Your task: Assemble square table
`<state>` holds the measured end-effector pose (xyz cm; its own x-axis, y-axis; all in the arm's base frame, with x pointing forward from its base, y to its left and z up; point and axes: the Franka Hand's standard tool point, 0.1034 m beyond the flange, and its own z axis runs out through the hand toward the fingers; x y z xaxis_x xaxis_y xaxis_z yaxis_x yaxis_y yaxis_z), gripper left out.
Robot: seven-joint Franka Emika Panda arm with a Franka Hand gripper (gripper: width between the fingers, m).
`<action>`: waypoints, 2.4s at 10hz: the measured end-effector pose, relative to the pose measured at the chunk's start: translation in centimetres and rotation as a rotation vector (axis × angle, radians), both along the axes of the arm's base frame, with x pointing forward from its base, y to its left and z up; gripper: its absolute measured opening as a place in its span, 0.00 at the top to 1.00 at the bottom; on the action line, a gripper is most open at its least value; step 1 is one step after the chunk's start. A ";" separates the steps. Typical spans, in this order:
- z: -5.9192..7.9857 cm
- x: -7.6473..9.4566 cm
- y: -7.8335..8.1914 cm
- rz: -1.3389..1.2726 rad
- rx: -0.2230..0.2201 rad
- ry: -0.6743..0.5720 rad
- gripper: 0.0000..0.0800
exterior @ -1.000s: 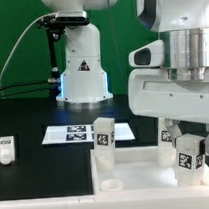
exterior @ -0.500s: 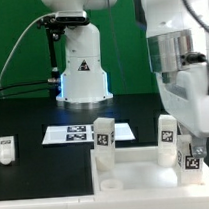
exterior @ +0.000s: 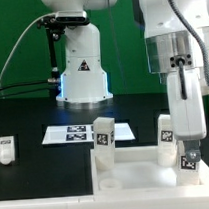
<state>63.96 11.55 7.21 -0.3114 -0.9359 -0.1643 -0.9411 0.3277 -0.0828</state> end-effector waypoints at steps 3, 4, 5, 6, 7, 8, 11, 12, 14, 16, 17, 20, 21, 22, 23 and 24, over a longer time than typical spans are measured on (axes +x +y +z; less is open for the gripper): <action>2.1 0.3 -0.4 0.199 -0.018 -0.050 0.20; 3.1 0.4 -0.5 0.292 -0.028 -0.075 0.19; 3.1 0.4 -0.5 0.288 -0.027 -0.075 0.19; 2.9 0.4 -0.5 0.288 -0.028 -0.073 0.19; 2.9 0.4 -0.5 0.289 -0.028 -0.072 0.19; 2.8 0.3 -0.5 0.289 -0.028 -0.072 0.19; 2.7 0.3 -0.5 0.289 -0.029 -0.071 0.19; 2.7 0.3 -0.5 0.289 -0.029 -0.070 0.19; 2.6 0.3 -0.5 0.289 -0.029 -0.069 0.19; 2.6 0.2 -0.5 0.289 -0.029 -0.068 0.19; 2.5 0.2 -0.5 0.289 -0.030 -0.067 0.19; 4.0 0.3 -2.9 0.402 -0.053 -0.097 0.19; 5.2 -0.1 -4.3 0.437 -0.054 -0.114 0.19; 6.1 -0.4 -5.9 0.504 -0.051 -0.127 0.19; 6.3 -0.2 -6.5 0.475 -0.054 -0.130 0.19; 6.0 -0.3 -6.3 0.523 -0.062 -0.132 0.19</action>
Offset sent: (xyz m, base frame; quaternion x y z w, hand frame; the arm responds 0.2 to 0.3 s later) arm -0.0057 -0.0056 0.0461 0.0094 -0.0215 -0.2544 0.9668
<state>63.69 5.27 13.24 0.2183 -0.9697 -0.1101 -0.9576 -0.1911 -0.2156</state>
